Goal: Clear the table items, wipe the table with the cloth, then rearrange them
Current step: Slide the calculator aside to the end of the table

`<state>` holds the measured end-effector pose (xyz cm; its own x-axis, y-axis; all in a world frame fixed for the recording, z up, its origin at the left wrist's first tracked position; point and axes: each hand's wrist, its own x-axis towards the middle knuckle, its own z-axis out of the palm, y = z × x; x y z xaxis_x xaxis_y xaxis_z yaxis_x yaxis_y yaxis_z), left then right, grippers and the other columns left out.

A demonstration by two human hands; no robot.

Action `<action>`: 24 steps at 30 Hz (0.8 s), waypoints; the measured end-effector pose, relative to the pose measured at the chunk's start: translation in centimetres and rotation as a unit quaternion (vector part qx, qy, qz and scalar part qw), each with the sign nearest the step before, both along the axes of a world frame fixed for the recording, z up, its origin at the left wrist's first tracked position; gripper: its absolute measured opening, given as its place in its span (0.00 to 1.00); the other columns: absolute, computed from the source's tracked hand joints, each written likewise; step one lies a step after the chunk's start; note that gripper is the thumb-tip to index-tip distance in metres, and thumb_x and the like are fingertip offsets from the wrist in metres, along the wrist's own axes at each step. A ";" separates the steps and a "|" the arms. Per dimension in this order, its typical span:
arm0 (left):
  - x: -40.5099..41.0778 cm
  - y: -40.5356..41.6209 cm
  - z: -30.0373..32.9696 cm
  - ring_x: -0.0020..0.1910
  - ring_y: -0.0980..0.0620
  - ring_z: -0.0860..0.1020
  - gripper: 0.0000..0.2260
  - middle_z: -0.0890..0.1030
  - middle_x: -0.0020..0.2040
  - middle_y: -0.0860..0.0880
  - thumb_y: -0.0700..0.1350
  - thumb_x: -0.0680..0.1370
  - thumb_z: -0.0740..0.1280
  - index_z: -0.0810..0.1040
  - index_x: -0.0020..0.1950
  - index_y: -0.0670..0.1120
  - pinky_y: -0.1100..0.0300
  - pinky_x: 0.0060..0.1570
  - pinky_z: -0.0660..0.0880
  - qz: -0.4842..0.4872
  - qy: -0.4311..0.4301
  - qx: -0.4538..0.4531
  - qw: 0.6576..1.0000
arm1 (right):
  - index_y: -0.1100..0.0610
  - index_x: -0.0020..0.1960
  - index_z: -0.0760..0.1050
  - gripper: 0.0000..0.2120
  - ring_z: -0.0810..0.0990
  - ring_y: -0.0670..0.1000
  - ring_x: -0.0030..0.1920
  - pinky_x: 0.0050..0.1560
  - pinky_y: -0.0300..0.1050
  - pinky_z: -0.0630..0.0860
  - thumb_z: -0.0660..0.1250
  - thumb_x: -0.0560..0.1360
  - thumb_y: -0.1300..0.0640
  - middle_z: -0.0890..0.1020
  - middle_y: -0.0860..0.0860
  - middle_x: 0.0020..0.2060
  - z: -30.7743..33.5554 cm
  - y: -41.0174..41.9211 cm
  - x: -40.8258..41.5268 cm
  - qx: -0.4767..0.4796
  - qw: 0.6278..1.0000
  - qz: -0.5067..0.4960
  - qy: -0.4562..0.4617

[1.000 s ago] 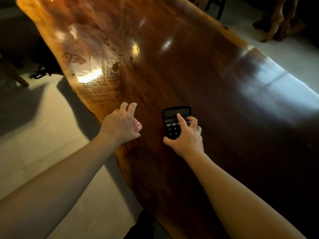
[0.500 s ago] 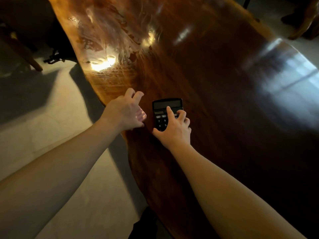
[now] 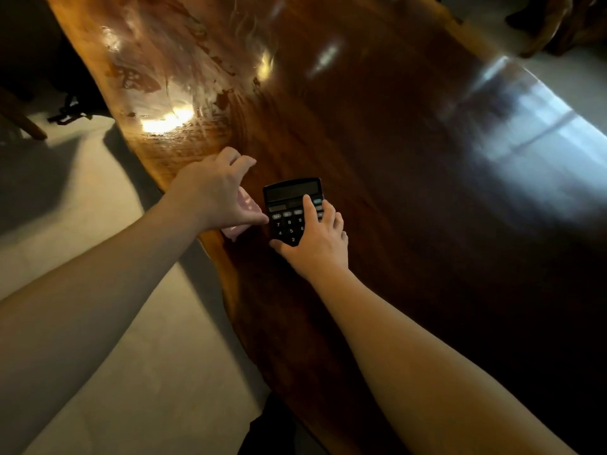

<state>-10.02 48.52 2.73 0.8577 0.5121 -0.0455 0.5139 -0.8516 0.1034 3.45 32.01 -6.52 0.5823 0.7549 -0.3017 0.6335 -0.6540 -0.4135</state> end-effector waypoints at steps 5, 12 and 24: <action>1.6 -4.6 0.9 0.68 0.41 0.72 0.44 0.74 0.69 0.44 0.71 0.67 0.67 0.64 0.75 0.49 0.42 0.65 0.72 -0.038 -0.014 0.017 0.999 | 0.40 0.79 0.47 0.44 0.53 0.59 0.79 0.73 0.68 0.59 0.67 0.71 0.33 0.58 0.51 0.79 2.6 -4.6 2.0 0.071 0.997 -0.004 0.015; 6.2 -14.5 3.6 0.81 0.39 0.50 0.58 0.55 0.82 0.45 0.82 0.59 0.59 0.45 0.82 0.54 0.34 0.75 0.55 -0.030 0.004 -0.025 0.999 | 0.36 0.79 0.44 0.48 0.51 0.59 0.80 0.73 0.62 0.59 0.65 0.68 0.27 0.54 0.49 0.81 6.5 -15.9 4.8 0.095 0.993 -0.055 -0.037; 14.0 -34.2 2.4 0.81 0.42 0.54 0.59 0.54 0.83 0.47 0.83 0.57 0.56 0.42 0.81 0.57 0.42 0.72 0.61 -0.160 -0.010 -0.098 0.982 | 0.38 0.80 0.46 0.48 0.51 0.59 0.80 0.73 0.64 0.61 0.66 0.69 0.28 0.53 0.51 0.81 9.7 -40.2 6.3 0.064 0.958 -0.261 -0.098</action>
<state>4.01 14.34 5.15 0.9751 0.1990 -0.0980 0.2193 -0.9317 0.2895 9.74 -8.17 3.13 0.9266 0.3691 -0.0721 0.3078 -0.8544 -0.4185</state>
